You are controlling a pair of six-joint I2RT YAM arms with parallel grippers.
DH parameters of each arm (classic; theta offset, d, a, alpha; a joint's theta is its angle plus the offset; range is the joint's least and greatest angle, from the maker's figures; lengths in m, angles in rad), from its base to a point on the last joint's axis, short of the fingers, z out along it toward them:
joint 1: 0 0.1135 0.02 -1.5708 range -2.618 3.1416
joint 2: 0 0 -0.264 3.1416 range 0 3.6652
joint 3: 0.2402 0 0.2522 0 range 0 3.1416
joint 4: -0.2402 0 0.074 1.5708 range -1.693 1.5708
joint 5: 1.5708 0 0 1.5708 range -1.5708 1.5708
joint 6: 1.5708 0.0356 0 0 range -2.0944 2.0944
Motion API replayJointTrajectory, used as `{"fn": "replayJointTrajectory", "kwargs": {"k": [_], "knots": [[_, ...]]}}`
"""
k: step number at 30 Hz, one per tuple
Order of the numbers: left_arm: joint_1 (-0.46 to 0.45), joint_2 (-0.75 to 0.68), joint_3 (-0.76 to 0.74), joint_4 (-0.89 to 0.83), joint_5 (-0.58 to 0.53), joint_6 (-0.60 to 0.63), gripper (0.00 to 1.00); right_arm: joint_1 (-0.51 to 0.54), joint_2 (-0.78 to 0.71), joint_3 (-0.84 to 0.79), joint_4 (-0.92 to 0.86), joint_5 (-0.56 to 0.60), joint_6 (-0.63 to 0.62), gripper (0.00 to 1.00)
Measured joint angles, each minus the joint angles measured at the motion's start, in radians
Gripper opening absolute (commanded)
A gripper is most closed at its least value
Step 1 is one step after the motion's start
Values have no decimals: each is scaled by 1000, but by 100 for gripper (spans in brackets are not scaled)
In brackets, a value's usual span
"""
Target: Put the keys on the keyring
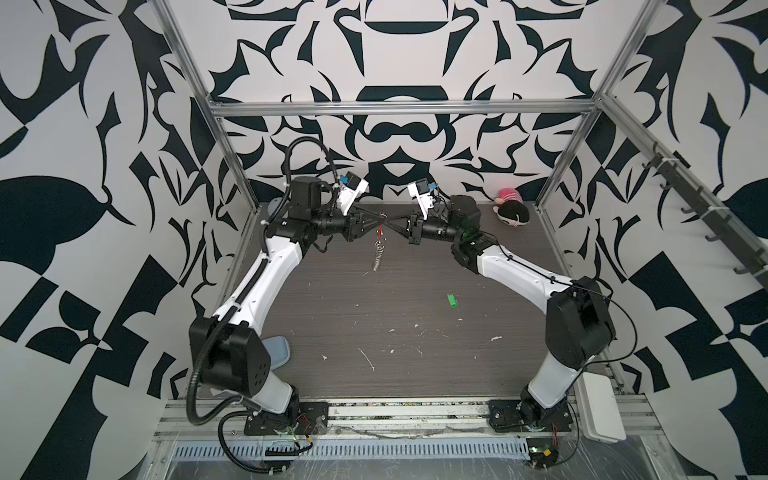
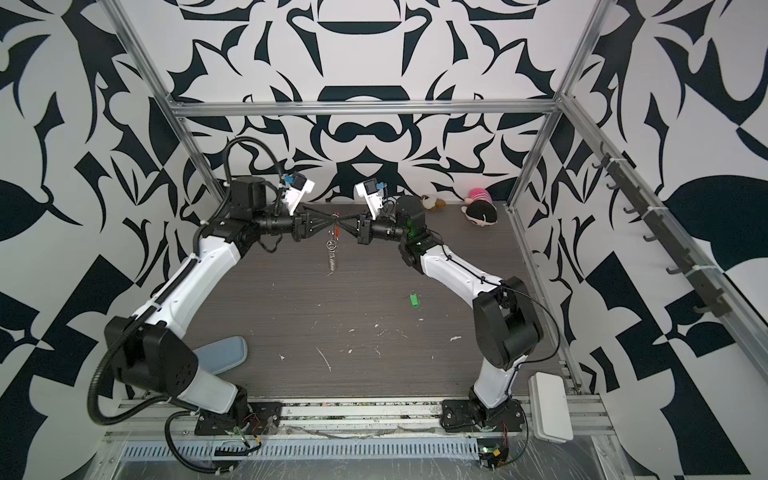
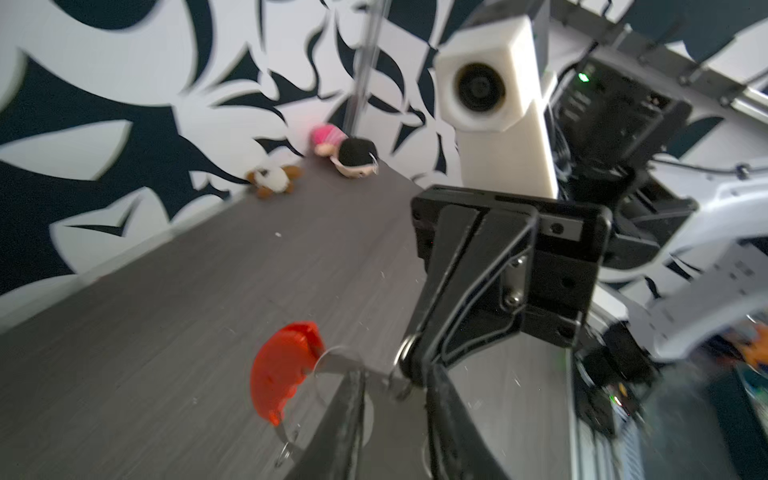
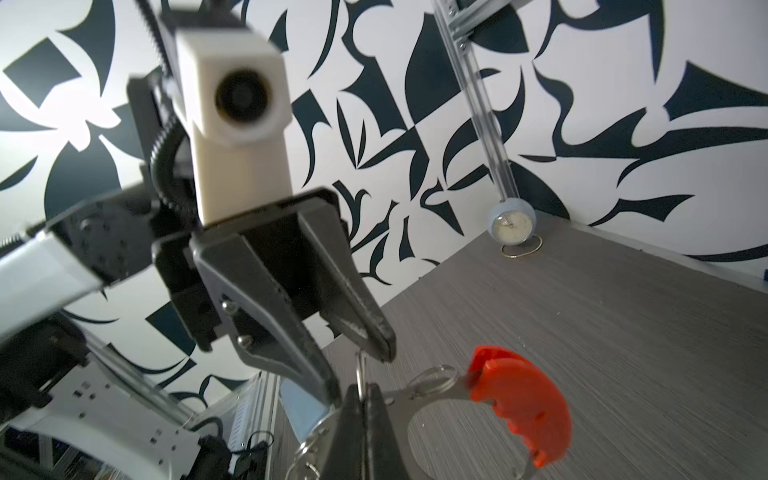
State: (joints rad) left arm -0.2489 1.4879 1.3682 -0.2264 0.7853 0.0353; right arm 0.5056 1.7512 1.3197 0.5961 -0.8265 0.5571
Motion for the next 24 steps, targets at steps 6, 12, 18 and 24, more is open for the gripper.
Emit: {"fn": "replayJointTrajectory", "kwargs": {"k": [6,12,18,24], "knots": [[16,-54,-138,223,-64,-161,26,2,94,14,244,84,161,0],[15,-53,-150,348,-65,-262,34,8,164,36,401,142,309,0],[16,-70,-150,351,-67,-254,39,14,172,37,504,163,396,0],[23,-71,-148,383,-59,-290,34,22,172,41,558,153,445,0]]}}
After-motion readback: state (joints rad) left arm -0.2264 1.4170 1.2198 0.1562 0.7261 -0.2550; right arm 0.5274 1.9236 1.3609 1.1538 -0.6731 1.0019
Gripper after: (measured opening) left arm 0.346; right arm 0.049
